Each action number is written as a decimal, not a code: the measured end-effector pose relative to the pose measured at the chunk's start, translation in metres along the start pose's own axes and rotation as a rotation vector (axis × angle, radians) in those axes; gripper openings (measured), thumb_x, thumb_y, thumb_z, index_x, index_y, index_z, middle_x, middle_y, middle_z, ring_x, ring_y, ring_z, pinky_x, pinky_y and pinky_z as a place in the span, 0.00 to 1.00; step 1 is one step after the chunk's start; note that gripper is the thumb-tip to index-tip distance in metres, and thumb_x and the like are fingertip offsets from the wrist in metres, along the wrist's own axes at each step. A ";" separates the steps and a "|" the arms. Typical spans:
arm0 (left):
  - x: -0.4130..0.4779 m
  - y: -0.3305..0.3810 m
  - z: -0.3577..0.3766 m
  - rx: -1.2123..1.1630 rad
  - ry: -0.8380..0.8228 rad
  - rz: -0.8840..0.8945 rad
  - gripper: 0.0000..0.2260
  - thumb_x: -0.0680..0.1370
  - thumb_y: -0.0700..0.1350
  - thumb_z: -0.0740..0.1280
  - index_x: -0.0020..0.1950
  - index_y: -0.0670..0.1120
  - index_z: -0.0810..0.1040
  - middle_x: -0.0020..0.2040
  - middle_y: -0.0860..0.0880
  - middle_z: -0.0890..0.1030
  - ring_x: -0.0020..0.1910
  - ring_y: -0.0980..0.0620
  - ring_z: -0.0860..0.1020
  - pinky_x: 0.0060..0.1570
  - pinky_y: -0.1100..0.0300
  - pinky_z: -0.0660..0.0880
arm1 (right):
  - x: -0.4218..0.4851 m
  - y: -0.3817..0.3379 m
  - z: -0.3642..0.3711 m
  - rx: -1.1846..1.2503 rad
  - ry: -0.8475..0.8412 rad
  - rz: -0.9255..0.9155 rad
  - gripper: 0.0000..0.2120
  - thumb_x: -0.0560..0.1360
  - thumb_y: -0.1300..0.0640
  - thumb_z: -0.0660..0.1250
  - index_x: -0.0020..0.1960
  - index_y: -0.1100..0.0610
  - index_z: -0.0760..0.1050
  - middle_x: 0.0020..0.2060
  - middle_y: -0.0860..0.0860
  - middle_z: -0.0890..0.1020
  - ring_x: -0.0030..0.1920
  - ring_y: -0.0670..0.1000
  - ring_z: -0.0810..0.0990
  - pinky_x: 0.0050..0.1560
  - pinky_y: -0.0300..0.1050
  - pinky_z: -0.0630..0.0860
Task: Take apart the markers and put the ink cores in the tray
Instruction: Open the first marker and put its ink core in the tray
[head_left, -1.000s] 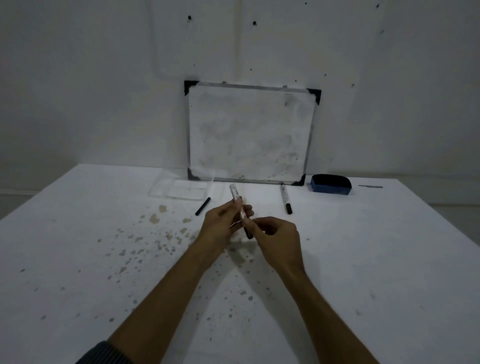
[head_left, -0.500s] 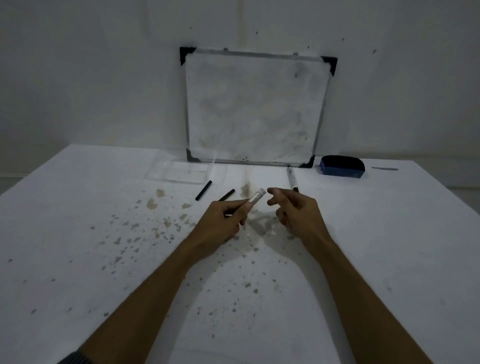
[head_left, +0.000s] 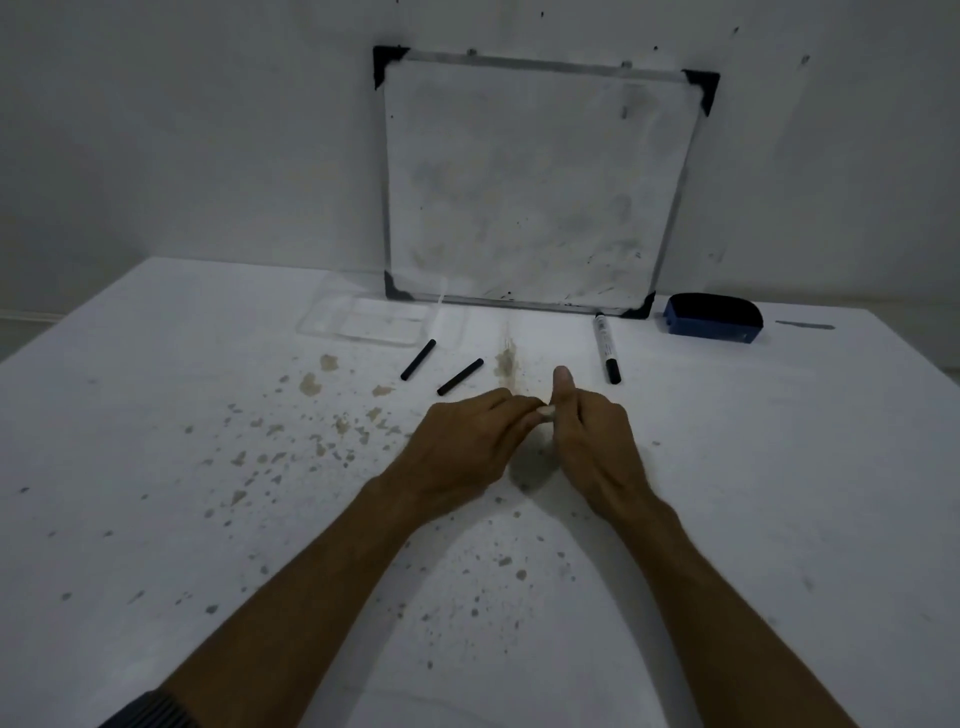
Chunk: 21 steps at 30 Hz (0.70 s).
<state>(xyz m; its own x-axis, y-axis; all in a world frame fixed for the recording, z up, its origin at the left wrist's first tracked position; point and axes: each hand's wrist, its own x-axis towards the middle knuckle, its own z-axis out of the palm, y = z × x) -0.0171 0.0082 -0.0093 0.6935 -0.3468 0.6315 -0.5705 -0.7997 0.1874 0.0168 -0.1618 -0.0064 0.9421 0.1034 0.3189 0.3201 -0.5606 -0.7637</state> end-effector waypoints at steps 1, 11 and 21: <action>0.002 0.002 -0.002 0.035 0.008 0.044 0.13 0.86 0.48 0.60 0.61 0.47 0.83 0.43 0.49 0.85 0.33 0.50 0.81 0.24 0.56 0.74 | 0.001 -0.004 0.002 -0.057 0.027 0.045 0.31 0.81 0.36 0.47 0.28 0.53 0.70 0.24 0.48 0.74 0.26 0.46 0.73 0.31 0.39 0.69; 0.009 0.004 -0.009 -0.500 -0.361 -0.336 0.22 0.87 0.53 0.55 0.40 0.51 0.80 0.32 0.53 0.79 0.29 0.58 0.77 0.36 0.70 0.73 | -0.007 0.003 -0.003 -0.103 0.132 -0.356 0.25 0.82 0.60 0.56 0.27 0.65 0.73 0.18 0.56 0.73 0.16 0.53 0.68 0.17 0.51 0.69; 0.004 -0.006 -0.005 0.105 0.042 0.185 0.14 0.79 0.42 0.74 0.60 0.52 0.75 0.45 0.51 0.85 0.36 0.54 0.81 0.23 0.58 0.76 | 0.009 0.003 0.006 -0.104 0.014 0.227 0.27 0.82 0.43 0.55 0.28 0.53 0.71 0.24 0.49 0.76 0.27 0.48 0.76 0.33 0.41 0.70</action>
<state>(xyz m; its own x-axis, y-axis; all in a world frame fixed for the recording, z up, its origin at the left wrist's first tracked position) -0.0132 0.0138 -0.0045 0.5607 -0.4733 0.6794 -0.6360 -0.7716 -0.0127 0.0264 -0.1577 -0.0093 0.9870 -0.0457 0.1542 0.0879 -0.6498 -0.7550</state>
